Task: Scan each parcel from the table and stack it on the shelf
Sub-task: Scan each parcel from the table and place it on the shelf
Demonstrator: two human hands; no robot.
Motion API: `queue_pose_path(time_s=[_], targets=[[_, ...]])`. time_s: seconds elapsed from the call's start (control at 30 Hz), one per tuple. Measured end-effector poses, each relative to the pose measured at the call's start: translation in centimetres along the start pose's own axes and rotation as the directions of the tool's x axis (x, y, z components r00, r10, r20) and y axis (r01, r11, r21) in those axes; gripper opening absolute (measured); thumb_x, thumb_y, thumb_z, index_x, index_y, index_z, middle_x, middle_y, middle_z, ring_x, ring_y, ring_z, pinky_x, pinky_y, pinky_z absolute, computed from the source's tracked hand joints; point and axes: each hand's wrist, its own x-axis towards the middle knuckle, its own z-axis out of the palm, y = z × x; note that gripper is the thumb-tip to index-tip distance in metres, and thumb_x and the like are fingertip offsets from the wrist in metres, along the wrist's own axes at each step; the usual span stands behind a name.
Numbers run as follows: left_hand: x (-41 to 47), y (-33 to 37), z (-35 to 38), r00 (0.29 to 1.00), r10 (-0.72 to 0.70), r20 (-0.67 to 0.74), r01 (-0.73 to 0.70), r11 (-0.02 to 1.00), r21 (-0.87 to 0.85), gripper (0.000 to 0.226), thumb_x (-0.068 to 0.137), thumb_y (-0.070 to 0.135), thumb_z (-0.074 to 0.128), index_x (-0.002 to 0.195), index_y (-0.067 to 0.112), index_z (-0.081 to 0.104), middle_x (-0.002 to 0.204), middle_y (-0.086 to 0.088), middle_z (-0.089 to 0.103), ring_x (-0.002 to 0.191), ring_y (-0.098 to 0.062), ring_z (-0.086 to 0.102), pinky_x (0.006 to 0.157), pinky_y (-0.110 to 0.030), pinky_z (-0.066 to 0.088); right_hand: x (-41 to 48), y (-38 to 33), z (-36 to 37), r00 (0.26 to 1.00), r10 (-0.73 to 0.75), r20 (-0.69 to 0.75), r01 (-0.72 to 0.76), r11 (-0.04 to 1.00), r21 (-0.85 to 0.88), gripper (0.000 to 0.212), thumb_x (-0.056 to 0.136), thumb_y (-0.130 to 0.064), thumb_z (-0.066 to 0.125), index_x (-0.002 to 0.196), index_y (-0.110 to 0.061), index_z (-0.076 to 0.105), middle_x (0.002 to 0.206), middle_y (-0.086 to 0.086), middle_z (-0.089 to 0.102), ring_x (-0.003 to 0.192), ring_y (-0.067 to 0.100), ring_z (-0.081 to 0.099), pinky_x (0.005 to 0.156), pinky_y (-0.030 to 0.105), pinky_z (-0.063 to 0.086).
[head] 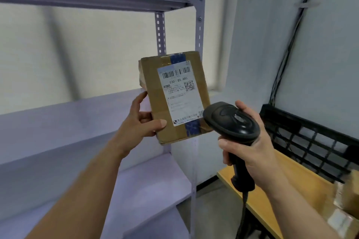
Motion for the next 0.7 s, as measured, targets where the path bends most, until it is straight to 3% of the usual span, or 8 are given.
queue_pose_path(time_s=[0.1, 0.23, 0.33, 0.47, 0.53, 0.63, 0.7], targets=[[0.2, 0.5, -3.6, 0.995, -0.054, -0.090, 0.055, 0.998, 0.006, 0.096, 0.062, 0.041, 0.073, 0.144, 0.044, 0.023, 0.108, -0.005, 0.067, 0.100, -0.021, 0.067, 0.084, -0.041, 0.057, 1.0, 0.0, 2.0, 0.999, -0.007, 0.039, 0.006, 1.000, 0.024, 0.085, 0.076, 0.017, 0.067, 0.132, -0.041, 0.042, 0.076, 0.008, 0.068, 0.049, 0.028, 0.055, 0.047, 0.034, 0.049], [0.9, -0.2, -7.0, 0.972, -0.143, -0.185, 0.145, 0.989, -0.004, 0.075, 0.081, 0.035, 0.074, 0.140, 0.045, 0.028, 0.109, -0.004, 0.069, 0.096, -0.023, 0.068, 0.073, -0.038, 0.057, 1.9, 0.4, 4.0, 0.998, 0.010, 0.069, -0.013, 0.999, 0.042, 0.083, 0.076, 0.017, 0.068, 0.126, -0.047, 0.047, 0.089, 0.006, 0.067, 0.049, 0.029, 0.055, 0.048, 0.034, 0.051], [2.1, -1.1, -8.7, 0.940, -0.196, -0.278, 0.203, 0.979, -0.005, 0.059, 0.090, 0.035, 0.062, 0.138, 0.042, 0.029, 0.108, -0.006, 0.068, 0.092, -0.024, 0.066, 0.067, -0.035, 0.054, 2.7, 1.0, 5.2, 0.996, 0.030, 0.088, -0.035, 0.998, 0.059, 0.084, 0.076, 0.018, 0.068, 0.124, -0.048, 0.048, 0.088, 0.007, 0.066, 0.049, 0.028, 0.054, 0.048, 0.034, 0.050], [3.9, -2.1, -9.7, 0.899, -0.227, -0.375, 0.257, 0.966, 0.032, 0.058, 0.095, 0.049, 0.048, 0.147, 0.043, 0.022, 0.123, -0.004, 0.058, 0.096, -0.026, 0.063, 0.084, -0.041, 0.052, 3.5, 1.6, 6.4, 0.995, 0.045, 0.094, -0.054, 0.994, 0.093, 0.083, 0.066, 0.004, 0.080, 0.113, -0.060, 0.056, 0.098, 0.012, 0.064, 0.050, 0.028, 0.056, 0.049, 0.035, 0.051], [4.6, -2.4, -9.7, 0.886, -0.196, -0.421, 0.258, 0.962, 0.095, 0.055, 0.098, 0.053, 0.038, 0.149, 0.044, 0.019, 0.131, 0.000, 0.052, 0.107, -0.027, 0.058, 0.095, -0.040, 0.046, 3.9, 1.8, 6.8, 0.994, 0.061, 0.092, -0.070, 0.992, 0.104, 0.081, 0.061, -0.001, 0.079, 0.110, -0.062, 0.057, 0.102, 0.014, 0.062, 0.050, 0.028, 0.056, 0.049, 0.035, 0.052], [4.9, -2.8, -9.4, 0.868, -0.067, -0.492, 0.251, 0.914, 0.317, 0.054, 0.099, 0.056, 0.027, 0.150, 0.041, 0.022, 0.146, -0.001, 0.045, 0.129, -0.029, 0.045, 0.105, -0.041, 0.034, 4.4, 2.3, 6.9, 0.993, 0.070, 0.092, -0.078, 0.993, 0.087, 0.086, 0.072, 0.013, 0.076, 0.116, -0.058, 0.055, 0.102, 0.016, 0.062, 0.051, 0.029, 0.057, 0.050, 0.037, 0.053], [4.7, -2.8, -9.0, 0.883, -0.011, -0.469, 0.231, 0.881, 0.414, 0.061, 0.094, 0.063, 0.035, 0.148, 0.039, 0.026, 0.148, -0.003, 0.042, 0.132, -0.029, 0.043, 0.104, -0.041, 0.035, 4.7, 2.4, 7.0, 0.993, 0.078, 0.091, -0.084, 0.994, 0.068, 0.086, 0.073, 0.016, 0.072, 0.122, -0.051, 0.051, 0.096, 0.013, 0.064, 0.051, 0.029, 0.056, 0.050, 0.037, 0.053]])
